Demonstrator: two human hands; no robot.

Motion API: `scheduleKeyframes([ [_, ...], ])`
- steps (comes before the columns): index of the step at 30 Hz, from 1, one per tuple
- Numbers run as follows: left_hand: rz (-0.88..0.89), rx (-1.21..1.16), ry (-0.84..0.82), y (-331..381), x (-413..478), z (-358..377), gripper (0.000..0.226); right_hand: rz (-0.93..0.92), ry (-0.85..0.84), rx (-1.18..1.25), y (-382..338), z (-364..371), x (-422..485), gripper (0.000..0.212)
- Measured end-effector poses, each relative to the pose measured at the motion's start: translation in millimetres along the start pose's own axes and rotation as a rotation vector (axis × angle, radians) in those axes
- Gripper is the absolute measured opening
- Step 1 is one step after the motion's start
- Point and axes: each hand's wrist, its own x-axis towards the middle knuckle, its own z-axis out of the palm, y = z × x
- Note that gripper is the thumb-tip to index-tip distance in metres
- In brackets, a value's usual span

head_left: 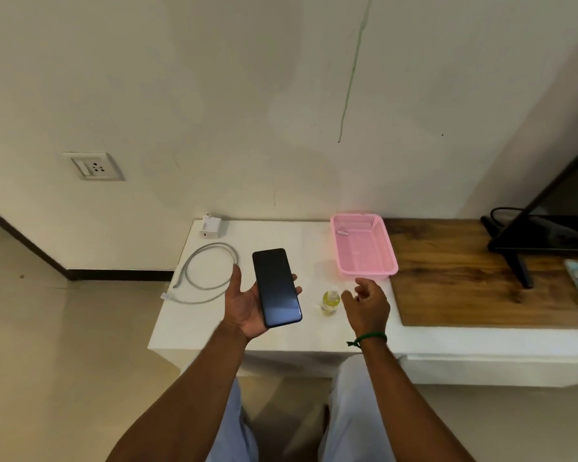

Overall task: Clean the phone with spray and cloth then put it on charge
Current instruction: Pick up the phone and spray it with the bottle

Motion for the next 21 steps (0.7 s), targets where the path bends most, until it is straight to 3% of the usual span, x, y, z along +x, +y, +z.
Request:
scheduleKeyframes([
  [8,-0.046,-0.018,0.062,-12.0,22.4,-17.4,0.096,-0.078,-0.191,-0.245,44.1,23.5,4.4,0.069],
  [21,-0.071,-0.039,0.090,-12.3,34.4,-34.0,0.095,-0.034,-0.232,-0.185,58.8,56.1,18.6,0.058],
])
